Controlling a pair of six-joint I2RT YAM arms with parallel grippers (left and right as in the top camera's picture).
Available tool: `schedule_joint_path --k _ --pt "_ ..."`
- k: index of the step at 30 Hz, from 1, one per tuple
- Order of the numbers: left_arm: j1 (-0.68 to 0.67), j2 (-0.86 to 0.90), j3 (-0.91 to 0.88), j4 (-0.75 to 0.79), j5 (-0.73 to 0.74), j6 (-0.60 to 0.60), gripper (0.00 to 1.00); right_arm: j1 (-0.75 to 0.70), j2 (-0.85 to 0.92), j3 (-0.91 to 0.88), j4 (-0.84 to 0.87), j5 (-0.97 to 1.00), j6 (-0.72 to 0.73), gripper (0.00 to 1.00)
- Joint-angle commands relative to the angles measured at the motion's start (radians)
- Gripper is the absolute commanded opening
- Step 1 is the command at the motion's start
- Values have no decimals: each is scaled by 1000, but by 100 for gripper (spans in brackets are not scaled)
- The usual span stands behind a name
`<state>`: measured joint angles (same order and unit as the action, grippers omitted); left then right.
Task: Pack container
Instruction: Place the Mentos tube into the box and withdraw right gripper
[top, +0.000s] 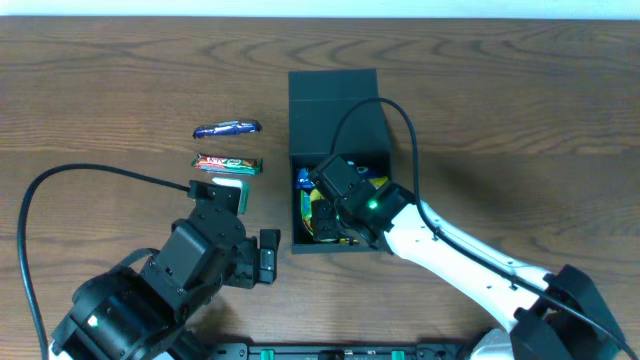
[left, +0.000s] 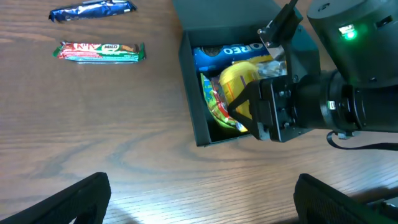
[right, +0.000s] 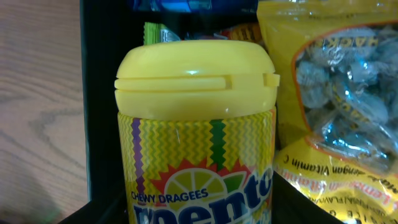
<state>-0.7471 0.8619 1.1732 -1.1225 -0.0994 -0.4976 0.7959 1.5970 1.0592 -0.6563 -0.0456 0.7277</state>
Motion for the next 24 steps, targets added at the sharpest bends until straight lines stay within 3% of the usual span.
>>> schedule_joint_path --k 1,6,7,8,9,10,18,24 --pt "2 -3 6 -3 8 -4 95 2 2 2 17 42 16 24" --pt "2 -3 6 -3 8 -4 95 2 3 0 6 45 27 29" --pt "2 -3 6 -3 8 -4 95 2 3 0 2 45 31 38" --pt "2 -3 6 -3 8 -4 95 2 3 0 -1 45 35 62" --pt "2 -3 6 -3 7 -4 95 2 3 0 -2 38 35 73" --pt "2 -3 6 -3 7 -4 95 2 3 0 -2 37 35 77" --pt "2 -3 6 4 -32 -5 95 -44 -91 78 -70 19 18 78" --pt "3 15 6 11 -237 -6 95 -84 -306 125 -132 35 -11 78"
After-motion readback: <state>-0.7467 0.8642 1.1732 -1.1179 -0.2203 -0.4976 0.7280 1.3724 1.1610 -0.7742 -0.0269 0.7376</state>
